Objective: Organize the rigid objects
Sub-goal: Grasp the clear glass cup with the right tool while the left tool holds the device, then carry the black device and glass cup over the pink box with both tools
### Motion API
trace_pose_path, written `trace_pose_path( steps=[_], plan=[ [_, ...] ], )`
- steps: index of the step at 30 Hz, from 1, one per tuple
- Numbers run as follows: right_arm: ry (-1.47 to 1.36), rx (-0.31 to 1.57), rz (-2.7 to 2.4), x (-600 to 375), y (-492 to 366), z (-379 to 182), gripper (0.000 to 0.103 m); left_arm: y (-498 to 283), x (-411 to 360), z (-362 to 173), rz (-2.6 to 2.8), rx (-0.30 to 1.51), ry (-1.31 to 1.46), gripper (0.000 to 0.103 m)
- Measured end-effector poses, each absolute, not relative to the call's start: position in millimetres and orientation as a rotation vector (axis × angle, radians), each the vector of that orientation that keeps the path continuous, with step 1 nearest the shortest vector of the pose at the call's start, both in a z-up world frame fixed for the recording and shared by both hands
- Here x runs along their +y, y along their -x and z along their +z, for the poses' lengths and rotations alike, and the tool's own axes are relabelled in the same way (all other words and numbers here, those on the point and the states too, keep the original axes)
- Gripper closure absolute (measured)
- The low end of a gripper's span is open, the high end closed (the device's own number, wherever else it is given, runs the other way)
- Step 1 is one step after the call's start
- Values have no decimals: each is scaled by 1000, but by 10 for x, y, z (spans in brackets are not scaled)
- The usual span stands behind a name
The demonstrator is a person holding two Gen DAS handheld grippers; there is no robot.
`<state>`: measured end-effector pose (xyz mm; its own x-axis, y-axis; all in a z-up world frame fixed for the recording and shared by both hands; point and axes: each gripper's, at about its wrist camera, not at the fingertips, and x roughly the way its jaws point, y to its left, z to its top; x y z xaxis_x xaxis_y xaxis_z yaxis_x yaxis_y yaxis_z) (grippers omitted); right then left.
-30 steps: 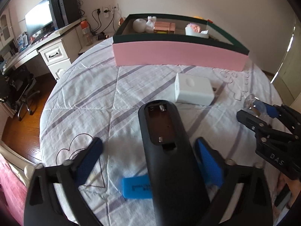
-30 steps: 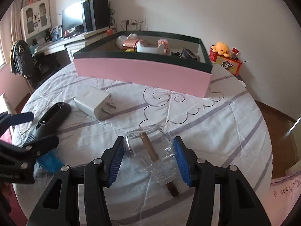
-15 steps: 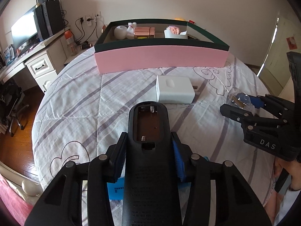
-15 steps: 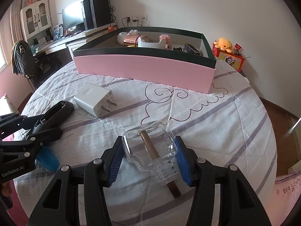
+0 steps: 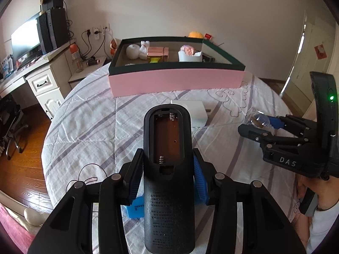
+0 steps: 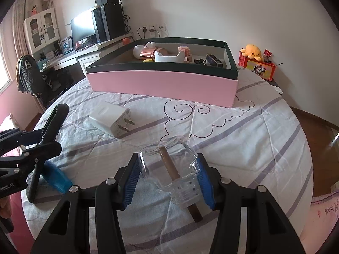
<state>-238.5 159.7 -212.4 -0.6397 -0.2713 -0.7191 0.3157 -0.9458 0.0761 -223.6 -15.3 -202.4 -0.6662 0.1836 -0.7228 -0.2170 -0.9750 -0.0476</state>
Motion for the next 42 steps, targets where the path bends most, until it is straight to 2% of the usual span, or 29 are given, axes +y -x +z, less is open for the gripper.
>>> trace_pose_path(
  steps=[21,42],
  plan=[
    [-981,77,-2595,1555,2132,-1618,50,1968,-213,-1565,2714,9,952,59],
    [-869,125,-2602,1541,2182,-1117,50,2159,-54,-1126,2734,95,832,59]
  ],
)
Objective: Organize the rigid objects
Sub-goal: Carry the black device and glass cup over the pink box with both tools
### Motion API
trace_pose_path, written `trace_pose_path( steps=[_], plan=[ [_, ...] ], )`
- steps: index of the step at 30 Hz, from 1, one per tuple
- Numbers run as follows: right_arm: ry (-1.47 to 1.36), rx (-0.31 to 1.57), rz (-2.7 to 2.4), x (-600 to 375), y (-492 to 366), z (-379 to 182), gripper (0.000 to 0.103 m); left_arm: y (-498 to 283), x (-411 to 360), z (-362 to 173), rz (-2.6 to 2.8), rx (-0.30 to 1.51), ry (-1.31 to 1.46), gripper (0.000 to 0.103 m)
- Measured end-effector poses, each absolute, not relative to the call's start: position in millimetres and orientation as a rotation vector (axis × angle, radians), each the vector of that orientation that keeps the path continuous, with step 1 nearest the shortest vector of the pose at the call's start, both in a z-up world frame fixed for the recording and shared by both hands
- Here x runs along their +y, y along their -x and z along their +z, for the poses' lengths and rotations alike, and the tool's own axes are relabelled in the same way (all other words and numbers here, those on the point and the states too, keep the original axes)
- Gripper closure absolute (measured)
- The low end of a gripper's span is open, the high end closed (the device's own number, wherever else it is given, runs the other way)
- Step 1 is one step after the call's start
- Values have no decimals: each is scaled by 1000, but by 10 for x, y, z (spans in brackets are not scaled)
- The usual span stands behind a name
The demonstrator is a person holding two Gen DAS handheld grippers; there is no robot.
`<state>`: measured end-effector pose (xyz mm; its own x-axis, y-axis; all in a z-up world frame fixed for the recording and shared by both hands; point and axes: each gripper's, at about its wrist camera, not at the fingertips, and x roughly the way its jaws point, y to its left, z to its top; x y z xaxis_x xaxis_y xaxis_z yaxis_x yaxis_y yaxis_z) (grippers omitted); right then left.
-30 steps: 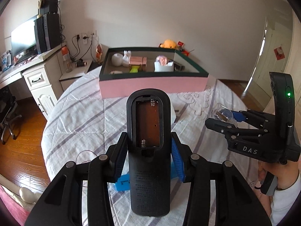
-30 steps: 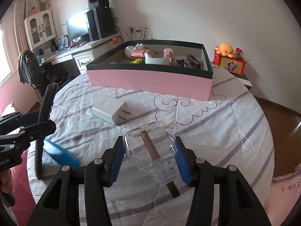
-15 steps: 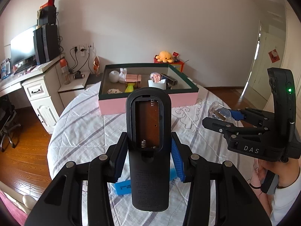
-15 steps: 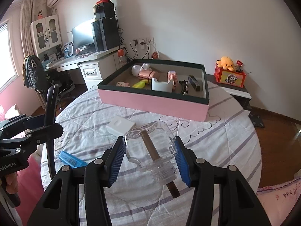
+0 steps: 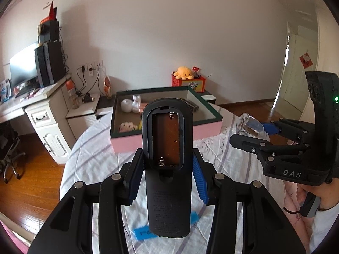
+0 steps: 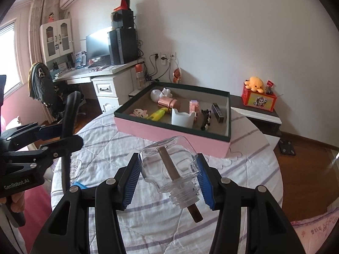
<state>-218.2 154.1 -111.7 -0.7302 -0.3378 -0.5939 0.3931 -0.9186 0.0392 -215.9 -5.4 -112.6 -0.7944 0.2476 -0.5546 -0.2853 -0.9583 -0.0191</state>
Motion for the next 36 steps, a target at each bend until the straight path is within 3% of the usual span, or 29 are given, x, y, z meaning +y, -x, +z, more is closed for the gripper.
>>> trace_pose_path(
  steps=[20,36],
  plan=[
    [-876,242,-2614,1560,3382,-897,50,3642,69,-774,2680,180,849,59],
    [-1086,312,-2566,1539,4708,-1369,50,4765,330,-1444,2583,194,1037,58]
  ],
)
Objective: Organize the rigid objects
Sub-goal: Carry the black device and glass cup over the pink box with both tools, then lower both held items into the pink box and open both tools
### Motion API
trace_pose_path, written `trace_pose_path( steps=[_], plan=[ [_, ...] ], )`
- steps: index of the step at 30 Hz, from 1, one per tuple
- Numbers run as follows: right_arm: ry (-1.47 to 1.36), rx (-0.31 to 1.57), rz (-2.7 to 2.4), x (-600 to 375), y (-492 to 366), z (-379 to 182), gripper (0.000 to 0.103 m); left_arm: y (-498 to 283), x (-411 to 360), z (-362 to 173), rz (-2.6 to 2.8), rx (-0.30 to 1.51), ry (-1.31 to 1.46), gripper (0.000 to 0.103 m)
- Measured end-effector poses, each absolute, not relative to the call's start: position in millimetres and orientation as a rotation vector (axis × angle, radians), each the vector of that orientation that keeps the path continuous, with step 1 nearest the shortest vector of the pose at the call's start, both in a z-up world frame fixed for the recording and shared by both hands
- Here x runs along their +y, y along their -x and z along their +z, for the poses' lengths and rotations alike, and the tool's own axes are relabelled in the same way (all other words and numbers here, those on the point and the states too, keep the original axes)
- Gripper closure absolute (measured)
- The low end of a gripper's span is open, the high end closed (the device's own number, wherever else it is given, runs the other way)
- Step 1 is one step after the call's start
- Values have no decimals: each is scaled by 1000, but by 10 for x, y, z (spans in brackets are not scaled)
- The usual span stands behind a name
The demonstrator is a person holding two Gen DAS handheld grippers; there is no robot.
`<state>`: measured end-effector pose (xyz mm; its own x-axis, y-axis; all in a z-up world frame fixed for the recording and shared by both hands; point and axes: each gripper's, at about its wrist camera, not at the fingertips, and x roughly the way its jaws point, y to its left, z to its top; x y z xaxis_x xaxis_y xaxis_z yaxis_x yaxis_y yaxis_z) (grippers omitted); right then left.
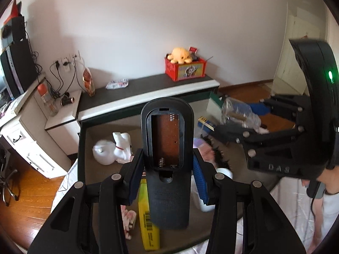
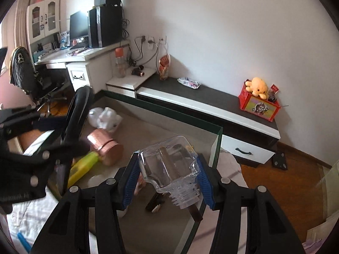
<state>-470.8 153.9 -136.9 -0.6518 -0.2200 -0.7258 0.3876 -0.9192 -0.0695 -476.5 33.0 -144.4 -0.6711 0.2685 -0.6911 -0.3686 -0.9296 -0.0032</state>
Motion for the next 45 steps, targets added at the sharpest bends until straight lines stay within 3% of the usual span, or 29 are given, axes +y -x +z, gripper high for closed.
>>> trace_pose_path(
  steps=[9,20,24,29,31,34,41,43,45],
  plan=[
    [-1227,356,-2504,1444,5165,-1676,50,4969,322,-1780,2614,203,1141,58],
    [-1283,378,-2459,1344,5204,-1754,50,4975,271,-1805,2655,219,1129,54],
    [-1250,352,-2464,1338,5164,-1722,50,4943,248,-1776,2694,226,1111,45],
    [-1216,327,-2468,1314,5118,-1699,49,4838,182,-1661,2729,221,1069,19],
    [-1180,329,-2493,1317,5064,-1648,47,4774,158,-1622,2744,244,1063,12],
    [-1135,268,-2509,1340,4963,-1513,22,4650,92,-1546,2774,268,1048,6],
    [-1009,277,-2561,1311,4415,-1165,19,4156,-94,-1228,2867,282,957,0],
    [-978,272,-2571,1318,4203,-1070,14,3942,-145,-1125,2887,279,915,0],
    [-929,280,-2580,1317,3943,-977,0,3717,-167,-1032,2900,281,873,0]
  ],
)
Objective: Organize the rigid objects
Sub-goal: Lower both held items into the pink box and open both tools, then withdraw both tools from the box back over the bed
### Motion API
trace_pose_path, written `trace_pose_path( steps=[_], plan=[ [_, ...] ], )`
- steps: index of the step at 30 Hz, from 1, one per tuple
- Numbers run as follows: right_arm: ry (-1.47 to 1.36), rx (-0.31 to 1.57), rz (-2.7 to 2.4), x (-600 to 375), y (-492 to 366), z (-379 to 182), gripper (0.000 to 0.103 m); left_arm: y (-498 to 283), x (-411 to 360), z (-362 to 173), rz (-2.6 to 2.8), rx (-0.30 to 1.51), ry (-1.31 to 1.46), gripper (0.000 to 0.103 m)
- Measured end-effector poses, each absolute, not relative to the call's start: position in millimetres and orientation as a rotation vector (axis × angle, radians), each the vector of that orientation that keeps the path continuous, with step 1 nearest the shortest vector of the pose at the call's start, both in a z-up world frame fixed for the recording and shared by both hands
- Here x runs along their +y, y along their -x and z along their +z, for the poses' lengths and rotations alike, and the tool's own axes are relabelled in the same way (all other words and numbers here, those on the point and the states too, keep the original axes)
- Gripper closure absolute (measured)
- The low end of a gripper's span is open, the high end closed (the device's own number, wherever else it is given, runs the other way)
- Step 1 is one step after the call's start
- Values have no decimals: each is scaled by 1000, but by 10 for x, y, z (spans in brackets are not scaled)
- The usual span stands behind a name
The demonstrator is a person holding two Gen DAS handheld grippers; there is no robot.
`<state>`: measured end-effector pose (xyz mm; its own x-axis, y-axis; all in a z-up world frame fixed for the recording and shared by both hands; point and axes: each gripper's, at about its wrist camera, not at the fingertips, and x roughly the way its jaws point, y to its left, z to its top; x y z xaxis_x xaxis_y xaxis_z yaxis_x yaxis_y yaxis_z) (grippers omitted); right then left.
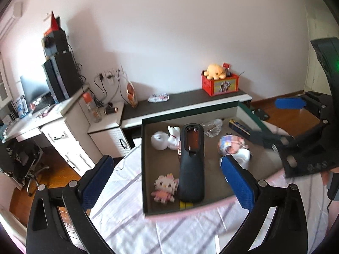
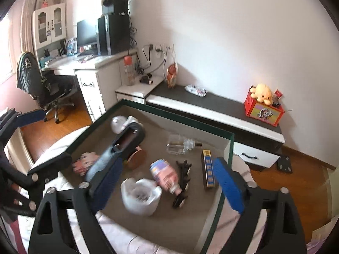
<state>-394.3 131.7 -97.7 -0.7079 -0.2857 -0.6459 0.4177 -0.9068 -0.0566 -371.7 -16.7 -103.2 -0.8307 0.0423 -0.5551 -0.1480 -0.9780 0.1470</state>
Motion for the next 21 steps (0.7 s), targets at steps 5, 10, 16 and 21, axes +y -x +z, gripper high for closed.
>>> trace_pose_path(
  steps=[5,10,16,21],
  plan=[
    [-851,261,-2601,1355,3336,-822,0,3105,-208,-863,2931,282,777,0],
    [-804,245,-2625,1427,2758,-760,0,2525,-222,-789,2939,261,721,0],
    [-749,179,-2676,1544,2101,-712,0,1984,-174,-766,2933,266,686,0],
    [-715,145,-2725,1617,1749,-757,0,1646,-173,-826,2948,239,690,0]
  ],
)
